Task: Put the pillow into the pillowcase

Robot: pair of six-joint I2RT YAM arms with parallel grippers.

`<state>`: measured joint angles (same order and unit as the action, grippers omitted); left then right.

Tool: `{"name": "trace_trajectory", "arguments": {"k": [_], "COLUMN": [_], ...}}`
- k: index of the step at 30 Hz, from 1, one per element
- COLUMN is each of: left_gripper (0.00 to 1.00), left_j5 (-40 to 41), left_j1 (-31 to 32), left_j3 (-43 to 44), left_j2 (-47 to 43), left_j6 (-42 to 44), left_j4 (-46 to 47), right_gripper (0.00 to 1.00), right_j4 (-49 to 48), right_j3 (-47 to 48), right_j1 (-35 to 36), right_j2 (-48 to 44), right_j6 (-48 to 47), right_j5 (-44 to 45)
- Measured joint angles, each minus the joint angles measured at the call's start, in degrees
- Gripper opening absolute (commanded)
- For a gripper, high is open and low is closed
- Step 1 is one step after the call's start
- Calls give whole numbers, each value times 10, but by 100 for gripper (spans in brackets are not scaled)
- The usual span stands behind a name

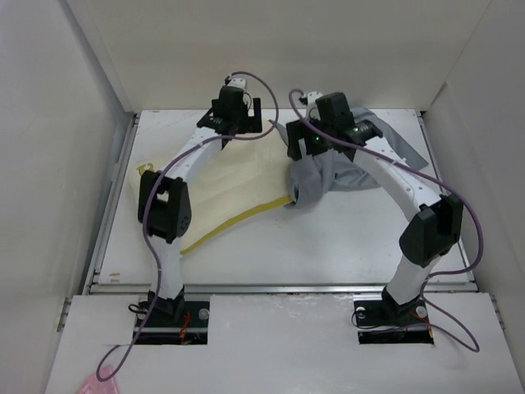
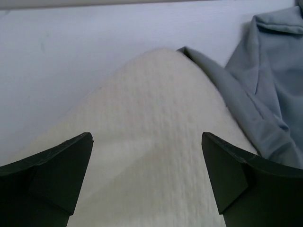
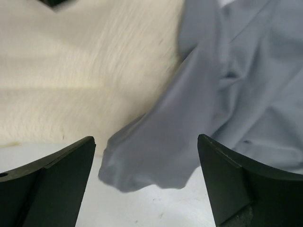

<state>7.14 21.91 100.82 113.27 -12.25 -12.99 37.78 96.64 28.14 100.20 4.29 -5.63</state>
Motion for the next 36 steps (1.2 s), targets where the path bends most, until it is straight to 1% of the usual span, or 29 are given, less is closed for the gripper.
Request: {"name": "trace_trajectory", "arguments": {"k": [3, 5, 7, 8, 9, 10, 12, 13, 14, 16, 17, 19, 20, 21, 22, 23, 24, 27, 31, 36], "left_gripper": [100, 100, 100, 100, 96, 87, 56, 34, 25, 6, 0, 0, 0, 0, 0, 0, 0, 0, 0, 0], "left_j5": [-64, -95, -118, -130, -141, -150, -169, -181, -193, -214, -224, -238, -243, -248, -252, -258, -264, -287, -323, -371], "left_j1": [-4, -6, -7, -7, -7, -7, -9, -10, -12, -15, -16, -17, -17, -17, -17, -17, -17, -17, -14, 2], "left_j3": [137, 223, 263, 265, 264, 262, 254, 254, 251, 240, 233, 224, 219, 213, 207, 202, 197, 185, 146, 132], "left_j2": [113, 184, 233, 246, 256, 261, 264, 264, 263, 258, 256, 252, 250, 247, 244, 241, 238, 228, 197, 167], "left_j6": [52, 81, 103, 113, 120, 125, 136, 142, 147, 157, 161, 163, 164, 165, 165, 165, 165, 168, 175, 189], "left_j4": [-17, -46, -62, -69, -75, -74, -66, -62, -57, -50, -45, -35, -29, -25, -21, -19, -16, -14, -15, -49], "right_gripper": [94, 91, 86, 86, 85, 83, 83, 82, 78, 76, 73, 60, 48, 30, 18, 8, 0, 0, 0, 0], "right_j4": [12, 15, 21, 24, 26, 29, 38, 42, 46, 54, 56, 56, 55, 54, 53, 50, 46, 16, -24, -64], "right_j3": [107, 186, 253, 282, 302, 321, 349, 359, 366, 378, 380, 381, 381, 381, 381, 381, 381, 385, 386, 386], "right_j1": [-25, -39, -49, -52, -55, -57, -63, -64, -66, -69, -70, -70, -70, -70, -70, -70, -70, -70, -70, -70], "right_j2": [38, 81, 131, 158, 183, 208, 259, 283, 305, 347, 363, 392, 403, 412, 419, 422, 423, 422, 407, 360], "right_j6": [8, 12, 16, 16, 18, 18, 20, 21, 21, 22, 22, 21, 21, 21, 21, 21, 22, 24, 25, 31], "right_j5": [24, 39, 47, 48, 47, 46, 41, 40, 38, 31, 27, 15, 8, 1, -8, -16, -23, -43, -65, -116]}}
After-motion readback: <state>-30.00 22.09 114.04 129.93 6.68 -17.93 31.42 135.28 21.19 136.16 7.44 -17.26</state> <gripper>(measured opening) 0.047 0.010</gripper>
